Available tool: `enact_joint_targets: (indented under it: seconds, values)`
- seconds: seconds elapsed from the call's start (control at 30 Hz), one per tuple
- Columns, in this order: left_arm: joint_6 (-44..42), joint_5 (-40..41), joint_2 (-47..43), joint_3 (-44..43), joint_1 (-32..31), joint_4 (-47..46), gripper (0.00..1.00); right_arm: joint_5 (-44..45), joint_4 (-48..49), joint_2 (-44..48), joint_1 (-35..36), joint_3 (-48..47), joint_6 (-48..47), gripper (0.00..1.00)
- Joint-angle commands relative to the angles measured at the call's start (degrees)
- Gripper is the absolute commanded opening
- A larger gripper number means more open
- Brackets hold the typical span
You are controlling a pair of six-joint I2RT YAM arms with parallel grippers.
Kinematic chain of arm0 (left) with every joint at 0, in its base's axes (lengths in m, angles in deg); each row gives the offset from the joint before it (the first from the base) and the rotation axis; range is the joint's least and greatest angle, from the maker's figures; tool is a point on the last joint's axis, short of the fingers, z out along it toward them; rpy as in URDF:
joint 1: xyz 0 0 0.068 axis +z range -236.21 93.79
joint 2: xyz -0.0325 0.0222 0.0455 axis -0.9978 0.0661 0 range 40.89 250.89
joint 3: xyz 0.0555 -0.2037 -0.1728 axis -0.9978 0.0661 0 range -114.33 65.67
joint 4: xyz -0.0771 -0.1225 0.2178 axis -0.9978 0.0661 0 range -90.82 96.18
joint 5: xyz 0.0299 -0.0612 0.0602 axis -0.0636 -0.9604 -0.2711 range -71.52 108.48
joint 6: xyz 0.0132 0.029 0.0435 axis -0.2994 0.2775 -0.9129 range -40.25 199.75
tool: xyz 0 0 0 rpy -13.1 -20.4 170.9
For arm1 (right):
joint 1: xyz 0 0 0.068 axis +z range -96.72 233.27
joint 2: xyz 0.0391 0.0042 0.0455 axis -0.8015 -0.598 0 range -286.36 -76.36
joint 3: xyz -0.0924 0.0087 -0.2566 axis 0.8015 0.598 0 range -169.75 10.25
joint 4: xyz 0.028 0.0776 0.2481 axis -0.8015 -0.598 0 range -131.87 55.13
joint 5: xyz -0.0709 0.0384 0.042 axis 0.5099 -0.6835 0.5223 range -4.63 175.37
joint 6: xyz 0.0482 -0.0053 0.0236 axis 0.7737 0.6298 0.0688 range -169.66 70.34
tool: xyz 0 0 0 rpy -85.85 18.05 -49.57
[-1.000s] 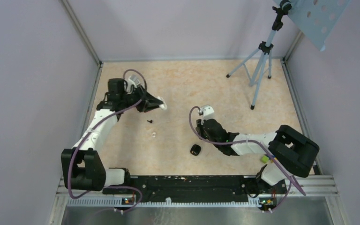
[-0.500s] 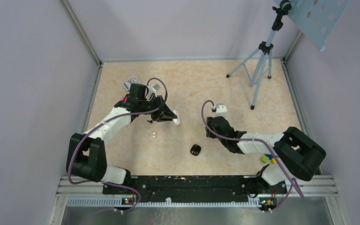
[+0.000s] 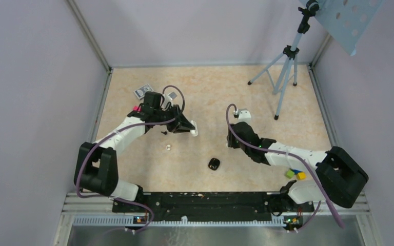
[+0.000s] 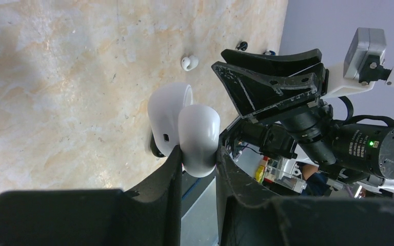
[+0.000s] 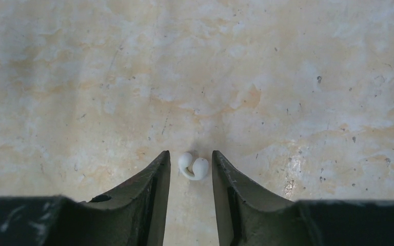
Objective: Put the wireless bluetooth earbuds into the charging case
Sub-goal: Adjust the left earbud at the center of the board.
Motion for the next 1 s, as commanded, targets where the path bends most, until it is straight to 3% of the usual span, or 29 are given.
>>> enact_joint_targets:
  seconds: [0.0,0.23,0.43,0.63,0.97]
  values:
    - [0.2,-1.1,0.7,-0.6,-0.6,-4.4,0.00,-4.2,-8.7,1.2,-0.5,-4.4,-0.2,0.33]
    - [0.5,-0.5,1.5,-1.2,-0.9,-4.5,0.00,-5.1,-18.3,-0.1,-0.5,-7.2,-1.2,0.26]
    - [0.8,-0.3,1.6,-1.1,-1.2,-4.5,0.00,-5.8,-17.7,-1.5,-0.5,-7.4,-1.4,0.24]
    - [1.0,0.1,1.5,-1.4,-1.4,-4.1,0.00,-11.1,-16.9,-4.2,-0.2,-10.1,-7.1,0.24]
    - [1.5,0.8,1.3,-1.6,-1.9,-4.1,0.00,-12.0,-18.1,-8.6,0.5,-13.1,-12.5,0.23]
